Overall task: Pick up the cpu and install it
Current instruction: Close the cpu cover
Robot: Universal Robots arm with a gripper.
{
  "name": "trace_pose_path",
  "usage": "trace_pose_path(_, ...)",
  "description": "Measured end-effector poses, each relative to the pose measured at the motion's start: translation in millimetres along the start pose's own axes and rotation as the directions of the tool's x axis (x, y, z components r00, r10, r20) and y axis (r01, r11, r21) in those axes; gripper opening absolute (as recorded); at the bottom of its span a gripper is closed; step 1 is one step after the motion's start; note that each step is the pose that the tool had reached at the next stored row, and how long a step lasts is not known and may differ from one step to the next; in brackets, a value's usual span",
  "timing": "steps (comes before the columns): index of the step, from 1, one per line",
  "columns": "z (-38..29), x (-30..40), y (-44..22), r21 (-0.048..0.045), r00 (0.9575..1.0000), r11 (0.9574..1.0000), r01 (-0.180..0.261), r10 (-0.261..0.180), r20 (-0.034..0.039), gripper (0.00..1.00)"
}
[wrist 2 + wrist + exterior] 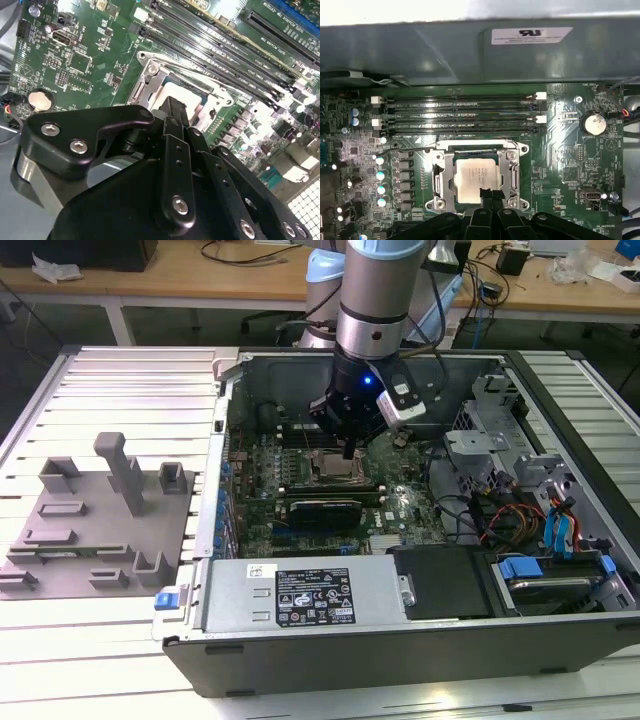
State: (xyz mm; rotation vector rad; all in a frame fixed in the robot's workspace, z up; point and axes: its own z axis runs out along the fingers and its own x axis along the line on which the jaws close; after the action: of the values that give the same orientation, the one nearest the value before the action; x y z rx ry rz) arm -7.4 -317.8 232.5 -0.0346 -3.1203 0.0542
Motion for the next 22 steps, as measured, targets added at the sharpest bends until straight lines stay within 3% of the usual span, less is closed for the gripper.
trace_pose_path(5,3.3,6.0,0.0,0.0000,0.9999,1.0000,0.009,-0.009,0.0125,0.11)
trace_pose_path(8,6.3,18.2,-0.2,-0.0001,0.9996,1.0000,0.009,-0.009,0.0265,0.11)
trace_pose_path(11,8.2,25.8,-0.3,-0.0002,0.9993,1.0000,0.009,-0.009,0.0358,0.11)
trace_pose_path(16,8.8,27.8,-0.3,-0.0003,0.9992,0.9999,0.010,-0.010,0.0385,0.11)
trace_pose_path(20,14.3,34.1,-0.3,-0.0004,0.9986,1.0000,0.010,-0.010,0.0520,0.11)
trace_pose_path(22,15.6,36.7,-0.4,-0.0002,0.9985,1.0000,0.010,-0.010,0.0538,0.11)
